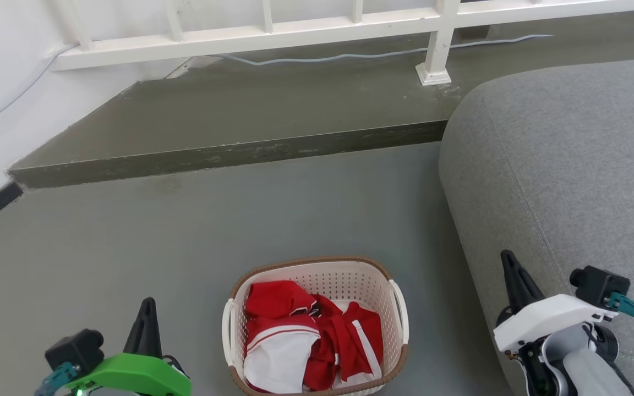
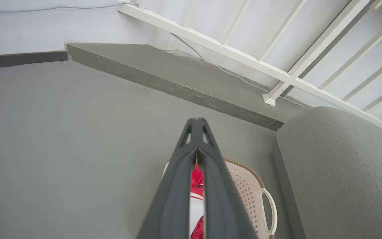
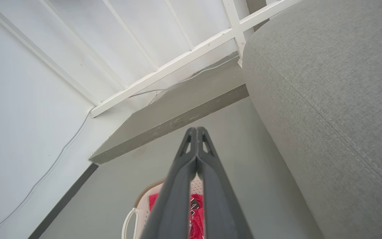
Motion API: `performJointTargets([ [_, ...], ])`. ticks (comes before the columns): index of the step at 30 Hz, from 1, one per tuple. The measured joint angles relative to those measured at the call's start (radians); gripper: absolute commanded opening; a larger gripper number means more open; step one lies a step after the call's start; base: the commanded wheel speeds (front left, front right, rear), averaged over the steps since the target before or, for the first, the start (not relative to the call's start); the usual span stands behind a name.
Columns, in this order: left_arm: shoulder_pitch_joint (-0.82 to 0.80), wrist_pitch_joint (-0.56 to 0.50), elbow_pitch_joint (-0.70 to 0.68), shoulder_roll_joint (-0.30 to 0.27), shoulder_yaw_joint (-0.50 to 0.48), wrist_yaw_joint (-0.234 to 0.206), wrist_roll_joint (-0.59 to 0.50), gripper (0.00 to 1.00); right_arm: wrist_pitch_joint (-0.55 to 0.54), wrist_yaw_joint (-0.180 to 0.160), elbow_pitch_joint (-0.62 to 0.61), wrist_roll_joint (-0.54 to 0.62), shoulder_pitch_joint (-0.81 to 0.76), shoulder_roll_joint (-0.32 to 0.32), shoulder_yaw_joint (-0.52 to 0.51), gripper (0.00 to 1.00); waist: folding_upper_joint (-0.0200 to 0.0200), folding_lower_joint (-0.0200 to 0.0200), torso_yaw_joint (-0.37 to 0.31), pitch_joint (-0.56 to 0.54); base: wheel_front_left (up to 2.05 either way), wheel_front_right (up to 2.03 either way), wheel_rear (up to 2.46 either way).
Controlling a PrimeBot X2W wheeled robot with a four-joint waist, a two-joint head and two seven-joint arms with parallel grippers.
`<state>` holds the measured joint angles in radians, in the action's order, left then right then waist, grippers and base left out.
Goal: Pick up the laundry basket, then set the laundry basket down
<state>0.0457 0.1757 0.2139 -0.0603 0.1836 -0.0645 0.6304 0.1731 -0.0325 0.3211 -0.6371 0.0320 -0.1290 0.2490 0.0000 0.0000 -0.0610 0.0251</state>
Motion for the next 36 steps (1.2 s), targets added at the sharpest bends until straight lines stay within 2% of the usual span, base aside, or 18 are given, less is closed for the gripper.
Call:
performJointTargets([
  [36, -0.03, -0.123, 0.025, 0.0, -0.106, 0.084, 0.496, 0.0, -0.124, 0.075, -0.018, -0.488, 0.002, 0.031, -0.171, 0.0, 0.0, 0.0, 0.03, -0.011, 0.0, 0.0, 0.0],
])
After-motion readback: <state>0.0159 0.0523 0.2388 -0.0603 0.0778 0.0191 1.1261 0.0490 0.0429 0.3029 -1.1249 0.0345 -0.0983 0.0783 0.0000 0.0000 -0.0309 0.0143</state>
